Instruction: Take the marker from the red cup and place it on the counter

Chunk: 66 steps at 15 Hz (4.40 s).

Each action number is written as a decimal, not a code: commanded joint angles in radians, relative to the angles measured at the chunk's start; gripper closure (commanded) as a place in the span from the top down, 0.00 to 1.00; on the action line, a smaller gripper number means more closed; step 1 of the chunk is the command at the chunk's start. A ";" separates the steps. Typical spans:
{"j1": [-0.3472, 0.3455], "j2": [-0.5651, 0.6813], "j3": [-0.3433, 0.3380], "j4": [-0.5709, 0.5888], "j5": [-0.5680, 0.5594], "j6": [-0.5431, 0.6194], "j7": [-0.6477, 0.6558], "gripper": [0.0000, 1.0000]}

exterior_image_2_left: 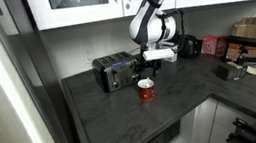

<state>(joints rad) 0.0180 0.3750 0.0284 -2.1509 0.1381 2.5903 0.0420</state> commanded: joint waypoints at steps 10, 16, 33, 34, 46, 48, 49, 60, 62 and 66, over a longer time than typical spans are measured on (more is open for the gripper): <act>-0.036 0.212 0.004 0.273 0.018 -0.180 0.010 0.36; -0.041 0.262 0.000 0.316 0.014 -0.210 0.016 0.46; -0.052 0.235 -0.007 0.304 0.023 -0.299 -0.014 0.05; -0.053 0.213 -0.007 0.271 0.022 -0.259 -0.022 0.05; -0.031 -0.273 -0.046 -0.229 -0.091 -0.019 0.043 0.05; -0.041 -0.303 -0.062 -0.274 -0.105 0.011 0.132 0.05; -0.045 -0.302 -0.073 -0.292 -0.116 0.040 0.188 0.05; 0.111 -0.001 -0.298 -0.249 -0.300 0.281 0.687 0.05; 0.137 0.055 -0.293 -0.207 -0.253 0.282 0.681 0.05; 0.271 0.150 -0.407 -0.126 -0.272 0.242 0.790 0.19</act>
<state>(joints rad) 0.1956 0.4725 -0.2853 -2.3243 -0.1291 2.8550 0.7523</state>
